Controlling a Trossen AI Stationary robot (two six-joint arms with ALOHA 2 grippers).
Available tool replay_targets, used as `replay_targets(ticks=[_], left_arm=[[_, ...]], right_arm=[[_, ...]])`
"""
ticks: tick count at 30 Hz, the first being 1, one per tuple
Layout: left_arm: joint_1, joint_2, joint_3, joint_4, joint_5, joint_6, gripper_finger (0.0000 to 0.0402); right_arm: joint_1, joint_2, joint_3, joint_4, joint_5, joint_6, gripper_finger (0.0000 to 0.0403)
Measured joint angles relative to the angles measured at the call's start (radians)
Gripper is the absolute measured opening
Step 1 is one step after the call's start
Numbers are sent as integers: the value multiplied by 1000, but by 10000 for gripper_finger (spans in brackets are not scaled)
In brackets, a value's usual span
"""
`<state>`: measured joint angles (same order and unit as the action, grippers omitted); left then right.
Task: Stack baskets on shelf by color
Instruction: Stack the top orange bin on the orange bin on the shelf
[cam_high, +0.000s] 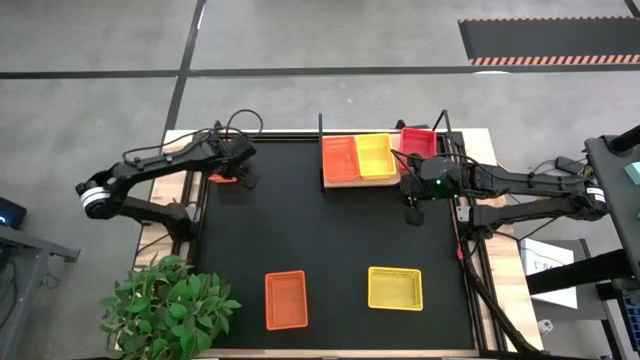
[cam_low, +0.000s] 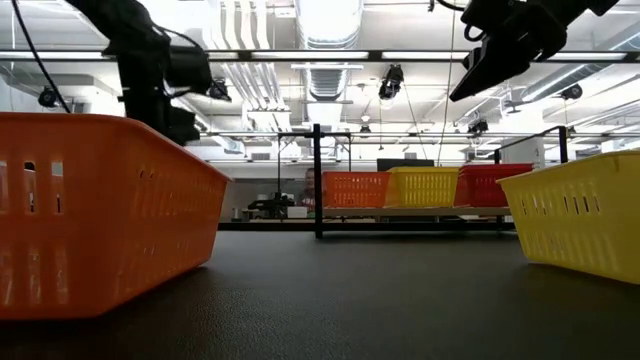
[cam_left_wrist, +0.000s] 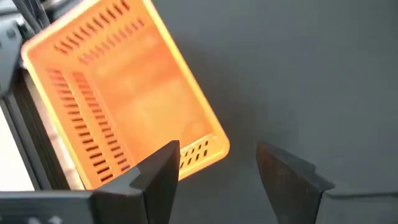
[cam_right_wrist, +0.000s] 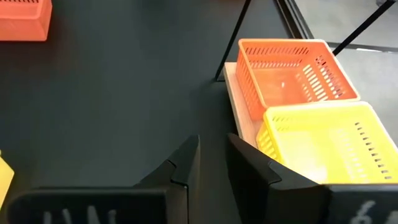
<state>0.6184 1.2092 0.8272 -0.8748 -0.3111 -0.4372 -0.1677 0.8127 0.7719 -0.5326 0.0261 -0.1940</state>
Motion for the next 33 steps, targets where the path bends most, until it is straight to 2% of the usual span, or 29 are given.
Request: replay_targets(ticks=[5,14,20,27,33], left_arm=[[17,72,-3,34,-34,1,198],[17,202,-2,74,-34,-29,188],[17,272,-3,107,-29,-28,129],[10,297,-13,107,-30,-29,12],[-56,220,-3,70,-58,-30,1]], right_arm=[[0,4,-11,0,-1,-15,70],[0,1,-22,-2,-2,-34,70],[0,0,-22,-3,-3,-34,68],[0,0,-22,-8,-3,-52,70],[0,1,-22,-7,-3,-51,68]])
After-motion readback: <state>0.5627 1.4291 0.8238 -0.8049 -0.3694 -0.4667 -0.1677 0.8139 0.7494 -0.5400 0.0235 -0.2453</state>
